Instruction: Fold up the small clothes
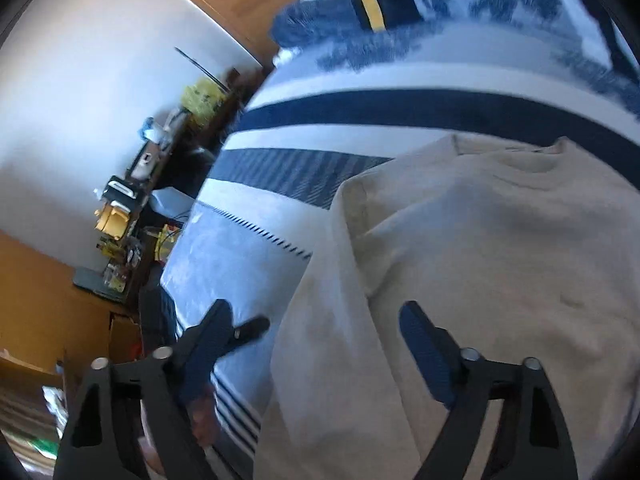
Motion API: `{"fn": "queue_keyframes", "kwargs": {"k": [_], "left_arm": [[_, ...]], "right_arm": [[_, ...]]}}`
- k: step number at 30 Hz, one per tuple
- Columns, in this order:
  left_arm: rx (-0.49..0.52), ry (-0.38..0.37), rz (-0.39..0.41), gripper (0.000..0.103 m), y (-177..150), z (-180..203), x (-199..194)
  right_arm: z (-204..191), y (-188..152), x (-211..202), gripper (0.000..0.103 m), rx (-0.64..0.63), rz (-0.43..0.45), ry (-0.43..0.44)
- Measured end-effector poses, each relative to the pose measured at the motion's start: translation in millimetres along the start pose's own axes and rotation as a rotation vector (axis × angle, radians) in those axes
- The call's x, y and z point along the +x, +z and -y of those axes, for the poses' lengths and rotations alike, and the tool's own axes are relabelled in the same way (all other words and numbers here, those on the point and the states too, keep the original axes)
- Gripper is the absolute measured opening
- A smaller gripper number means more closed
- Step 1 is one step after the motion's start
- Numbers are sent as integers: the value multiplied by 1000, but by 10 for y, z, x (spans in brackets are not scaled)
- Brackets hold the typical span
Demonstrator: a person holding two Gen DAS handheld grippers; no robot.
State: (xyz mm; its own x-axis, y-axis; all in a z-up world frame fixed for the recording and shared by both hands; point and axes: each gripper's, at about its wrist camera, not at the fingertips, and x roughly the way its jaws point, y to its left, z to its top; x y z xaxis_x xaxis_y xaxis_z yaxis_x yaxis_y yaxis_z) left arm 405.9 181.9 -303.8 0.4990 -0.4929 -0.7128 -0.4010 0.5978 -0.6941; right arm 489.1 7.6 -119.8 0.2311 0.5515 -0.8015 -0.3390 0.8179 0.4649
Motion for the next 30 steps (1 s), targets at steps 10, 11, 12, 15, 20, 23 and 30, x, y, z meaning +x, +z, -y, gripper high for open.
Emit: {"fn": "queue_keyframes", "kwargs": {"k": [10,11,12,15,20,23,30], "left_arm": [[1,-73,-52,33,92,-23,294],[-24,-95,-59,31,102,-55,309],[-51,-106,-61,28,114,-83,313],[-44,-118,-71,23,114,-68,344],[-62,-143,-77,18,86,-87,383],[-43,-149,-82,8,69,-51,430],[-55,-149,-28,2,104,-82,285]], "right_arm": [[236,704,1216,64,49,-110,-117],[254,720,1293,60,64,-111,-121],[271,728,1355,53,80,-116,-106],[304,685,1389,30,100,-133,-88],[301,643,916,2,72,-35,-123],[354,692,725,1,65,-8,-117],[389,715,880,45,88,-54,25]]}}
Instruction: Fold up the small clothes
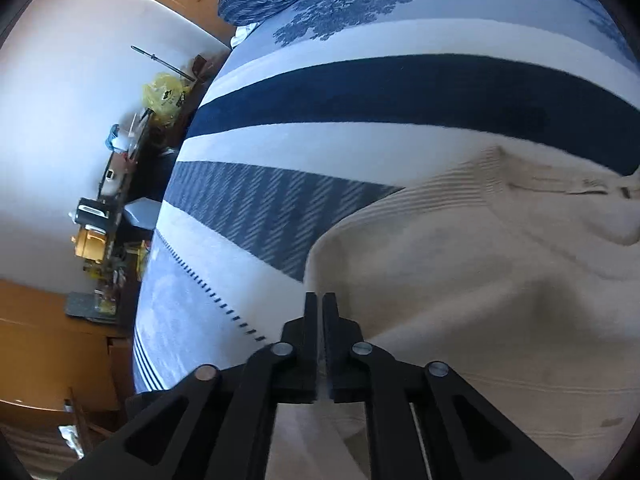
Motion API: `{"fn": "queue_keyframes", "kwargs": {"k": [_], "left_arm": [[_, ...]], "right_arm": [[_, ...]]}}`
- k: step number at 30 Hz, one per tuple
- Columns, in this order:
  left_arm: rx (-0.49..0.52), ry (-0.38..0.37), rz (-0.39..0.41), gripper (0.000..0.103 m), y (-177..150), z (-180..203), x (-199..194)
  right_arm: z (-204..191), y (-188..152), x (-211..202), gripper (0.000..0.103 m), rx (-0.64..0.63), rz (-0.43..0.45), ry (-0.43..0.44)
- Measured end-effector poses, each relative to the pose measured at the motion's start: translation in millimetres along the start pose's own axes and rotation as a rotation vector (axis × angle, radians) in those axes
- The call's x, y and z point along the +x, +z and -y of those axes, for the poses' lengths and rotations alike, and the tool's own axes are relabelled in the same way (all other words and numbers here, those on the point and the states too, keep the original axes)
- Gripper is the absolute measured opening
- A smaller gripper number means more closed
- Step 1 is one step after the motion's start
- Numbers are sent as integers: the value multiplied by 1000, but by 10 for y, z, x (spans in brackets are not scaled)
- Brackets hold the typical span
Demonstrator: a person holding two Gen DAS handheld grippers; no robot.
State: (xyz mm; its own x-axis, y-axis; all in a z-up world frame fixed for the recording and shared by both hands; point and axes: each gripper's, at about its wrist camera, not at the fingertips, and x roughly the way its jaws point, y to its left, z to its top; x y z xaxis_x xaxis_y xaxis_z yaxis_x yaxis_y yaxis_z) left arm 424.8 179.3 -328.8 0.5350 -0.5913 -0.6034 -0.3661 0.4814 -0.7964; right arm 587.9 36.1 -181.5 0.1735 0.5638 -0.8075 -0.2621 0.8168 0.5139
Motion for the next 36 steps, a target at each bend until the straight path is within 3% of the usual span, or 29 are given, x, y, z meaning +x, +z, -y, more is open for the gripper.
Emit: {"fn": "queue_keyframes", "kwargs": {"k": [2,4,5,6,7,9,11,16,19,24,27,28,30,31,33,35,36], "left_arm": [[31,8,22,2,0,48,-59],[51,19,24,2,-1,70,-41],[46,18,25,2,-5,49,-37],[39,15,19,2,-3,24,-16],[36,12,15,2,2,11,-4],[23,-2,19,2,12,-20,-23],[22,-5,56,2,28,6,-100],[30,-9,162,2,-2,37,-374],[30,-27,216,2,21,32,-476],[28,49,208,2,94,-35,-353],[47,115,159,2,114,-98,-146],[53,114,168,2,109,-101,-138],[71,124,182,2,110,-40,-182],[91,144,203,2,101,9,-222],[176,200,237,5,51,142,-274],[256,265,232,14,-48,268,-356],[297,273,237,25,-130,325,-420]], "right_arm": [[-73,2,115,89,-23,-7,-14],[-131,11,236,84,-50,-16,-51],[-133,18,326,71,-48,-40,-85],[-122,18,419,49,-44,-66,-93],[-91,9,498,39,-38,-88,-104],[-72,-9,603,5,-38,-112,-126],[-84,-15,511,4,-31,-79,-143],[-184,81,-187,3,-28,130,-131],[-279,111,-370,3,-68,189,-144],[-47,183,21,4,-32,127,-224],[249,169,322,6,45,40,-186],[303,154,317,6,67,44,-205],[296,92,79,6,89,98,-156],[251,27,-84,13,86,124,-133],[101,-200,-417,60,51,170,-134],[-105,-599,-782,71,4,249,-159],[-206,-834,-937,71,-16,263,-167]]}}
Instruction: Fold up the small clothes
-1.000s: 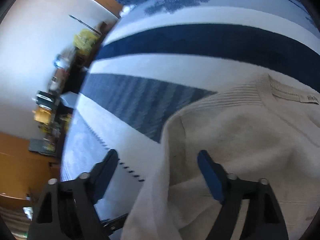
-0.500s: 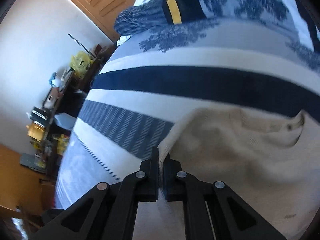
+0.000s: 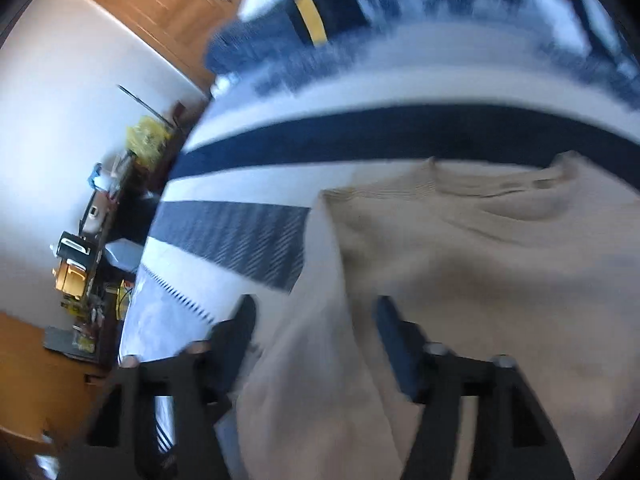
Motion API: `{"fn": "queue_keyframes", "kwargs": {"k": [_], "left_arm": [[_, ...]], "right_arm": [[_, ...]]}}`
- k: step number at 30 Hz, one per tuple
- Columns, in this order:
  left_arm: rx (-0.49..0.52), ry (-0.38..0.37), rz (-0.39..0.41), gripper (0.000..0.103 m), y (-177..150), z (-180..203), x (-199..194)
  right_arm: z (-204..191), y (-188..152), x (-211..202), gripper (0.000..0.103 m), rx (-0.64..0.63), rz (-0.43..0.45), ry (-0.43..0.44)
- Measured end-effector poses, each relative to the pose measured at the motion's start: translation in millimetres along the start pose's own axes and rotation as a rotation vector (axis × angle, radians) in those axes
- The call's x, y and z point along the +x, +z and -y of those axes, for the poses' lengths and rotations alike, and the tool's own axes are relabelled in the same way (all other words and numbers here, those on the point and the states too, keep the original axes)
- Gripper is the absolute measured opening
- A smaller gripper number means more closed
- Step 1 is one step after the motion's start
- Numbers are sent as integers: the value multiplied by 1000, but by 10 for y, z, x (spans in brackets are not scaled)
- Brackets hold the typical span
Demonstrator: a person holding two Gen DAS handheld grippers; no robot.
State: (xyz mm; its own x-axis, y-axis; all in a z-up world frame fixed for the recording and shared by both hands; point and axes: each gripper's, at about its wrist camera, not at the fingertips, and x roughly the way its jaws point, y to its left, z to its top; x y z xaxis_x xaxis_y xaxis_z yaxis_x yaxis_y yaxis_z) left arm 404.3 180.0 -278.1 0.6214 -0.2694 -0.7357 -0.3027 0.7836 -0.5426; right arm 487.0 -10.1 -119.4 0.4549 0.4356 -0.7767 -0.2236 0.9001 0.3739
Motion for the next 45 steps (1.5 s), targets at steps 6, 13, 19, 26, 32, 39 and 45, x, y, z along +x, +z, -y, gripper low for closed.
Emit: {"fn": "queue_keyframes", "kwargs": {"k": [6,13,19,26,32,39,45], "left_arm": [[206,31,13,61,-604,456,-813],[458,33,36,79,-1501,1019,-1788],[482,39,58,83,-2001,1253,-2276],[637,87,55,83,-2471,1688,-2529],[730,32,33,83,-2717,2072,-2675],[758,-16,3,83,-2906,2357,-2689],[781,-18,-29,83,-2998,2430,-2534]], "right_arm": [[-27,-1251,-1236,78,40,143,-156],[203,-2359,-2161,80,95,229,-273],[255,-2854,-2798,81,134,306,-333],[476,-3144,-3389,81,135,334,-315],[743,-3312,-3891,81,192,419,-288],[1095,-3501,-4267,82,278,440,-269],[1370,-3643,-4144,82,343,418,-282]]}}
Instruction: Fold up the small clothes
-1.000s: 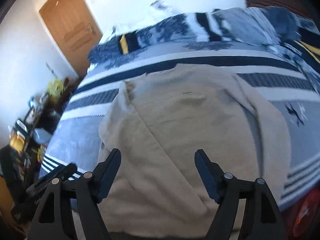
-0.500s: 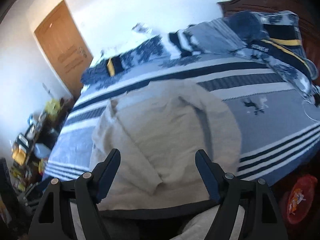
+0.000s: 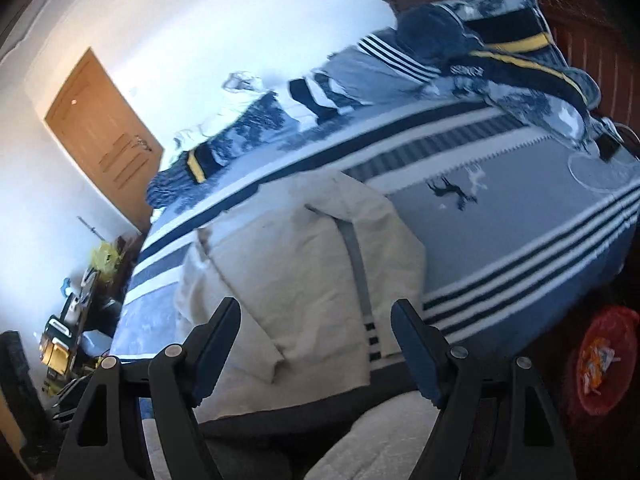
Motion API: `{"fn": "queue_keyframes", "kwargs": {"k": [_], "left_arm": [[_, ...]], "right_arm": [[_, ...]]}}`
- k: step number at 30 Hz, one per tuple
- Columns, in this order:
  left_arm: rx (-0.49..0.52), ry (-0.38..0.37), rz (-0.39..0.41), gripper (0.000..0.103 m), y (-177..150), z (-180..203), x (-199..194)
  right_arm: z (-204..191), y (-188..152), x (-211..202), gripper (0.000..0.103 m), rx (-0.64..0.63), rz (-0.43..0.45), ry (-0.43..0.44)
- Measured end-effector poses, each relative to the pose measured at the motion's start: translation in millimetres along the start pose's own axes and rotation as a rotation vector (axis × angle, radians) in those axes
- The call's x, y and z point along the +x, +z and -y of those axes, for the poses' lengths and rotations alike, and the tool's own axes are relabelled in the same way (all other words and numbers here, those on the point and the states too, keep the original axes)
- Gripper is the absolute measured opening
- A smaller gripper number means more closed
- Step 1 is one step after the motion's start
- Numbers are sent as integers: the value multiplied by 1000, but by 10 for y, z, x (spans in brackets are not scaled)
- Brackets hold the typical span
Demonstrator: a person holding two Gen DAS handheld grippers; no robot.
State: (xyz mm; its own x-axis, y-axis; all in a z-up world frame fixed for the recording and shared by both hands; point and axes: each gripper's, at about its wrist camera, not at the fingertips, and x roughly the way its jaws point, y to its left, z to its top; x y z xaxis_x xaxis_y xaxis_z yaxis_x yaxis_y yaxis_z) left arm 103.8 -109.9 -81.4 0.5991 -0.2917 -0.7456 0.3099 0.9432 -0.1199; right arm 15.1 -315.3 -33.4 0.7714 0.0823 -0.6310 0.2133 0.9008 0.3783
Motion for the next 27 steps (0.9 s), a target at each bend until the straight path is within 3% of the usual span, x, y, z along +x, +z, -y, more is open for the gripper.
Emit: {"fn": "queue_keyframes", "kwargs": {"k": [10,17,23,27], "left_arm": [[-26,-2,-85,83,106,-39,563],[-27,-10,-162,83,249,-56,1079],[-4,-17,-177,83,426,-1,1424],[9,-31,-201,83,523,85,1700]], "right_arm": [[118,-187,834,77,9,-121,-45],[336,-133,1632,58,36,-207,-77],[588,-110,2157,58,77,-252,-135],[735,-185,2444,49,99,-300,-125]]}}
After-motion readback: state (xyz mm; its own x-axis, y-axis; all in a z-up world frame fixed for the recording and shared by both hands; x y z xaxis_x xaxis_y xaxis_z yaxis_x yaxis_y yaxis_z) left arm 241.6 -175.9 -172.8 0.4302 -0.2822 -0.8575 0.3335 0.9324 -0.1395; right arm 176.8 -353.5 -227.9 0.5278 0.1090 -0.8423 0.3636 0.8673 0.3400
